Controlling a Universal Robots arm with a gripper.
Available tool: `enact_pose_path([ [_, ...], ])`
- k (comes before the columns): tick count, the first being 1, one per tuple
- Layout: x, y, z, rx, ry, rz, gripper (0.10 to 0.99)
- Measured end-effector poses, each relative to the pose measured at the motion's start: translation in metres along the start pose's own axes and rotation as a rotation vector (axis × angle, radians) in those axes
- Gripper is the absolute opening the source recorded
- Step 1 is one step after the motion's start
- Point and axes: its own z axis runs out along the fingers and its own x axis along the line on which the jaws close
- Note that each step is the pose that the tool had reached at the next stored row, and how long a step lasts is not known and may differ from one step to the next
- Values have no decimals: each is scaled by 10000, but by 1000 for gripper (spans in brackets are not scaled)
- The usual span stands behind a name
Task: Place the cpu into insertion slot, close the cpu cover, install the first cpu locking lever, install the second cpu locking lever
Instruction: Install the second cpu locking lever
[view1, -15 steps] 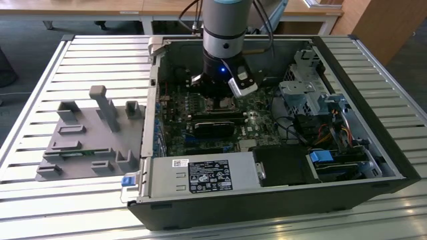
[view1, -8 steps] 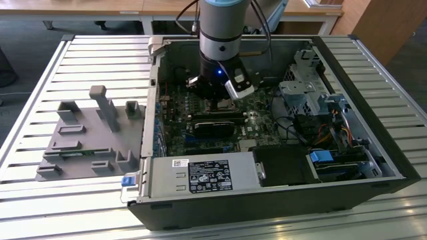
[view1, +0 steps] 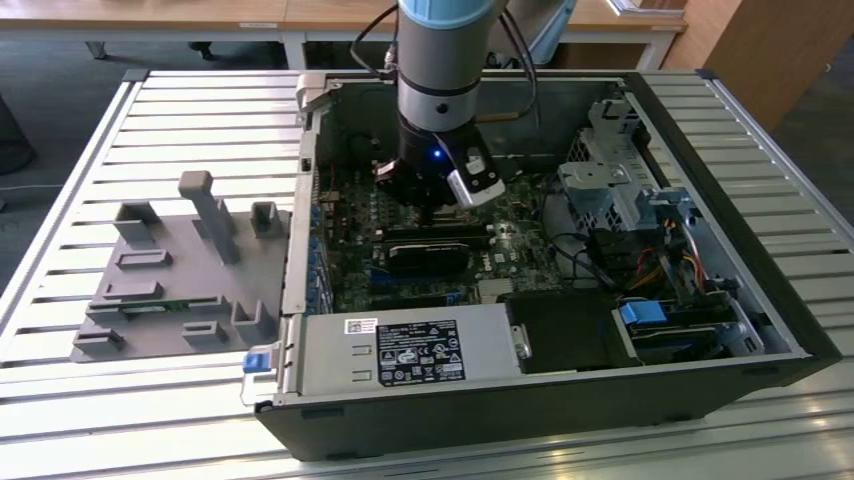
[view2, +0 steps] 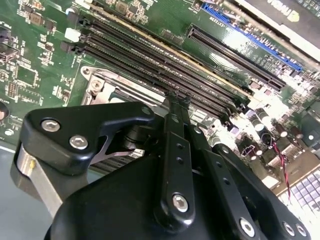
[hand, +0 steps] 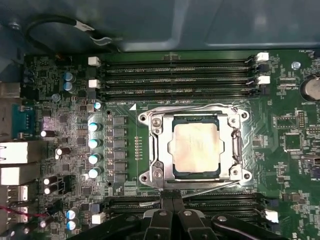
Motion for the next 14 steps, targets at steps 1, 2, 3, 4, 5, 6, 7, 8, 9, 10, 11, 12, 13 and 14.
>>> enact_pose_path([
  [1,5,-2,4,-10,2,0,106],
  [2,11,-8,6,-43,4,0,106],
  [3,17,-15,7,-96,6,-1,106],
  [4,22,-25,8,-153,8,-1,106],
  [5,27,-35,7,-225,11,-1,106],
  [6,31,-47,7,-304,15,0,106],
  [7,34,-58,7,-361,18,1,106],
  [8,38,-68,7,-402,19,1,106],
  [9,46,-77,7,-444,21,2,106],
  [10,53,-83,7,-480,23,-1,106],
  [11,60,-93,7,-510,26,-11,106],
  [12,65,-104,8,-528,28,-28,106],
  [13,69,-114,9,-537,29,-44,106],
  [14,71,-125,10,-543,31,-62,106],
])
